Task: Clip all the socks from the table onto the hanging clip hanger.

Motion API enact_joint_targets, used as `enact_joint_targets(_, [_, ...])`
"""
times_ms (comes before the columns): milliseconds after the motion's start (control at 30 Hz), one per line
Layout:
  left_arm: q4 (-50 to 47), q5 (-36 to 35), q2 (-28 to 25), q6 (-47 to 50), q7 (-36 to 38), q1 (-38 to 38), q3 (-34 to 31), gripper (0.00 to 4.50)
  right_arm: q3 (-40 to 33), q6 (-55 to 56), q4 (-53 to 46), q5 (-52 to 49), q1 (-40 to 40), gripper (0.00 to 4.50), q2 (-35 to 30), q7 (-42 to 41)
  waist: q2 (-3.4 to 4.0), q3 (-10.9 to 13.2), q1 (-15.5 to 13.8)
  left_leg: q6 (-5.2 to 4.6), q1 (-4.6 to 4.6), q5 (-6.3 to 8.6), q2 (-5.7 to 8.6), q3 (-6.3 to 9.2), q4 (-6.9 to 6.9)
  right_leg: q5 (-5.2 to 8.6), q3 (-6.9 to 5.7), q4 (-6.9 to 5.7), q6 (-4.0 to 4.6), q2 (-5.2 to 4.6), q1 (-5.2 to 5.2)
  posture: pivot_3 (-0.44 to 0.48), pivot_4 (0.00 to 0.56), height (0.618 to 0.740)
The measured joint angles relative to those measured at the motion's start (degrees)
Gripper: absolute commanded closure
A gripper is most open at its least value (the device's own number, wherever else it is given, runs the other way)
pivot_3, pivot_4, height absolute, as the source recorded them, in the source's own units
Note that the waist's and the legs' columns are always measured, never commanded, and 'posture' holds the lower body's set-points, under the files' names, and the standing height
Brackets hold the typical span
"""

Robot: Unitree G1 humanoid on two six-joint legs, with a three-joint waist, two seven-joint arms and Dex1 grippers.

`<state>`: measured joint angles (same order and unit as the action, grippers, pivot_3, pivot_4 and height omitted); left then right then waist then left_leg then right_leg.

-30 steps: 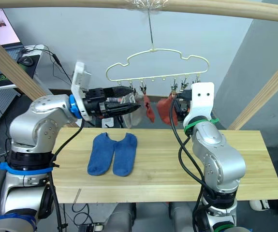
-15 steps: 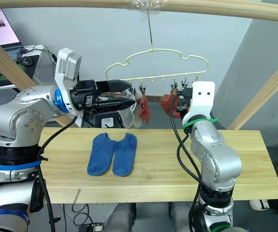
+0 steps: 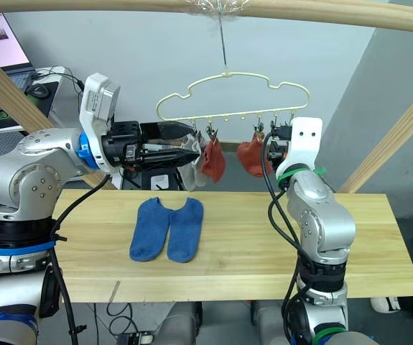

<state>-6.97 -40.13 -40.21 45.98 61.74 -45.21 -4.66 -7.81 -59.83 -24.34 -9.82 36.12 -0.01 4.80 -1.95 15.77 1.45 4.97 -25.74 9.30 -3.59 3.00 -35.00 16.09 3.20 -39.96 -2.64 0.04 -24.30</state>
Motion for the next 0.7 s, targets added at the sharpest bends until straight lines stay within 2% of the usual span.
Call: enact_joint_targets(700, [-2.2,-0.1,-0.6,0.1,-3.6,1.3,-0.1,0.85,-2.1,8.4,14.4,-1.0,6.5,2.57,-2.0,-3.7,0.0,0.0,-1.5,0.0,0.0,0.0,0.0,0.0,0.01,0.0,-0.01,0.0,0.0,0.0,0.0,0.166,0.216,0.74])
